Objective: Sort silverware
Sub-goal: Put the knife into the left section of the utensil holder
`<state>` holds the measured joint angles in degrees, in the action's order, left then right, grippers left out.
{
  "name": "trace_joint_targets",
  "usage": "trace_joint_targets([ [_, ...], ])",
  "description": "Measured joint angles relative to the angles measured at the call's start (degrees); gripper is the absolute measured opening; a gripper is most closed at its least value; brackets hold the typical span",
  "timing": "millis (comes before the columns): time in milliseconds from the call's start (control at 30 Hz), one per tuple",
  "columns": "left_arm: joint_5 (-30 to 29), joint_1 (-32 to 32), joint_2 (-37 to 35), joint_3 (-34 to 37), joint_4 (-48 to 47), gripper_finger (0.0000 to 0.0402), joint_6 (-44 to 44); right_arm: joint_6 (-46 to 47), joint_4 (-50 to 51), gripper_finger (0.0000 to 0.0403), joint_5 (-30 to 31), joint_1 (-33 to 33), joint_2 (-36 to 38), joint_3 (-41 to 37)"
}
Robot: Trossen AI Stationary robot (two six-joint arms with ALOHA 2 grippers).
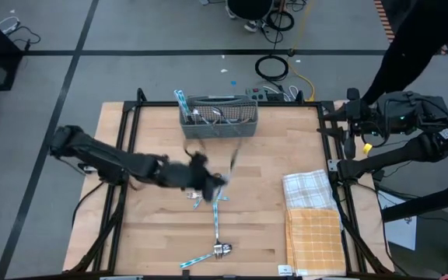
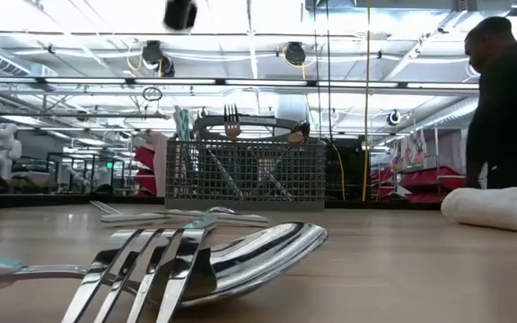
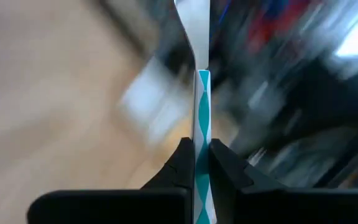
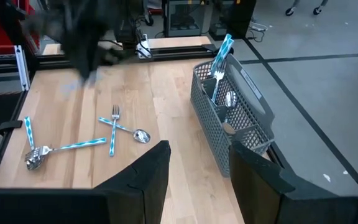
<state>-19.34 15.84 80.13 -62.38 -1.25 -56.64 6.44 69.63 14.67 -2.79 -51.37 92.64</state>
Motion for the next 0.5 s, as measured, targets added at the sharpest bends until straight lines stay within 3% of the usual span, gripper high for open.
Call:
trace_joint_targets([
  [200,-7.41,-4.4,-5.03,3.66,44.45,0.0024,5.82,0.0,-0.14,0.0155,-0.01,0.02,0.57,0.0],
  [267,-11.18,-6.11,-5.07,4.76,54.23,0.0024,4.83,0.31,-0.91,0.0155,0.0,0.0,0.61,0.02],
  [400,-18.77,-10.24,-1.05,4.87,73.14,0.0024,4.92,0.75,-2.89,0.0155,0.1,0.03,0.66,0.04],
  [500,-17.79,-14.26,5.29,4.2,91.05,0.0024,4.03,0.8,-5.13,0.0155,0.28,0.04,0.57,0.04],
])
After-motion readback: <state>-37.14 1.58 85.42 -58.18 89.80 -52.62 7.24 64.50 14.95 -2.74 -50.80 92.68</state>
